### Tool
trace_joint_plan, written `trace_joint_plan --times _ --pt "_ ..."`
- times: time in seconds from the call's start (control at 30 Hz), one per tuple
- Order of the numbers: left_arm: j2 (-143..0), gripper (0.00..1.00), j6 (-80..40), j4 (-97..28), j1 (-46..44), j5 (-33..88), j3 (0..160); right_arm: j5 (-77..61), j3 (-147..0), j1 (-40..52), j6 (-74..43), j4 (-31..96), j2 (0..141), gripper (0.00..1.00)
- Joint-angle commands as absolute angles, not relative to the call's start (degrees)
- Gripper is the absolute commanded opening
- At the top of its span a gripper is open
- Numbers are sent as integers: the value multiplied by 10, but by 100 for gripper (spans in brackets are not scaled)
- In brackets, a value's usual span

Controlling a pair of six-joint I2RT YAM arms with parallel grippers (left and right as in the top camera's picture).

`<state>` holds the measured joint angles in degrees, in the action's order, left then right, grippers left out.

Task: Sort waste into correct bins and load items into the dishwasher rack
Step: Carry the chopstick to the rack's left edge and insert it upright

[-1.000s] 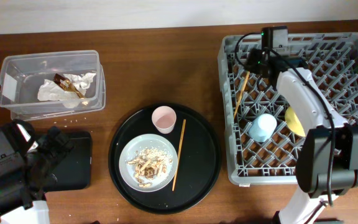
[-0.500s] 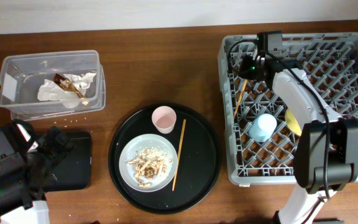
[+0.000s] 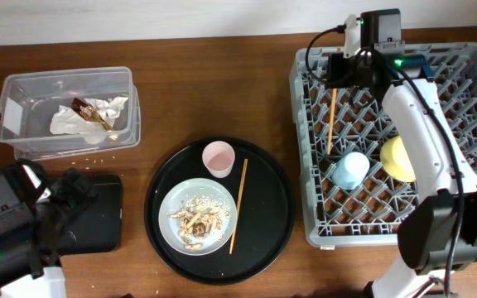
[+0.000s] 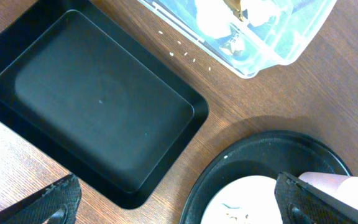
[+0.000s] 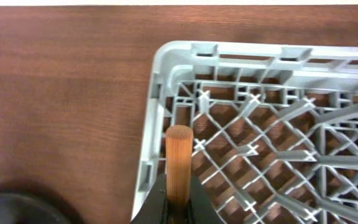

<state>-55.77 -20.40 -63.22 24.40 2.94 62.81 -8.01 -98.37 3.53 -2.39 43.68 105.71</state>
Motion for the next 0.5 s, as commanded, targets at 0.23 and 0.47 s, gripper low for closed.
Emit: trace_joint_plan --times 0.23,0.47 --pt "-557 99 -203 -631 247 25 636 -114 -984 68 -13 470 1098 5" --pt "-557 99 -203 -631 247 25 636 -114 -984 68 -21 489 1098 52"
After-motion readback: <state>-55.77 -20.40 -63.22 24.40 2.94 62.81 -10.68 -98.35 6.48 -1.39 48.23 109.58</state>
